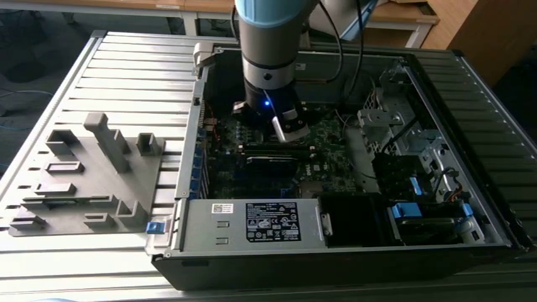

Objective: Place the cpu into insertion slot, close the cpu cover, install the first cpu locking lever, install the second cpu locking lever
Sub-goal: 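Install the second cpu locking lever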

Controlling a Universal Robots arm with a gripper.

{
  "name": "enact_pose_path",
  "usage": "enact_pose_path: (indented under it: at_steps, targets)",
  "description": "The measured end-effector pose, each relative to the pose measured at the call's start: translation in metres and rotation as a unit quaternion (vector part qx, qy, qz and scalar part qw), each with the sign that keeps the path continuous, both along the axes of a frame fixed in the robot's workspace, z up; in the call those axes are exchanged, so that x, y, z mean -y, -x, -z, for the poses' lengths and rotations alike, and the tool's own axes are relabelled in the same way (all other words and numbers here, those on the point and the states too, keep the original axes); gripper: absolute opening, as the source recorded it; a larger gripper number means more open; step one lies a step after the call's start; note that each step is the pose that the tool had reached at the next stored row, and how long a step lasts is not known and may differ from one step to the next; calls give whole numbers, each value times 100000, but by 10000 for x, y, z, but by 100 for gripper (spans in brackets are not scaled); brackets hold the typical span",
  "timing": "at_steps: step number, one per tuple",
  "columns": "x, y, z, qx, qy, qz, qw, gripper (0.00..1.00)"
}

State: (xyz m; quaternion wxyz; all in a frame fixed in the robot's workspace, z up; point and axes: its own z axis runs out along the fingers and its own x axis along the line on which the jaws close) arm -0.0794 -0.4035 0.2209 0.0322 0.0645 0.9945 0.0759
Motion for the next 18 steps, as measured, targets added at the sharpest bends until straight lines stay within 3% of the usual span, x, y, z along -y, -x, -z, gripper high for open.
enact_pose_path:
  at_steps: [2,4,12,14,18]
  targets:
    - [-13,-62,0,0,46,18,100000,11]
    - [-56,-97,0,-4,156,26,100000,11]
    - [-347,-178,4,1,852,22,99996,11]
    - [-396,-208,4,-1,1220,15,99993,11]
    - [-469,-256,4,-5,2495,21,99969,11]
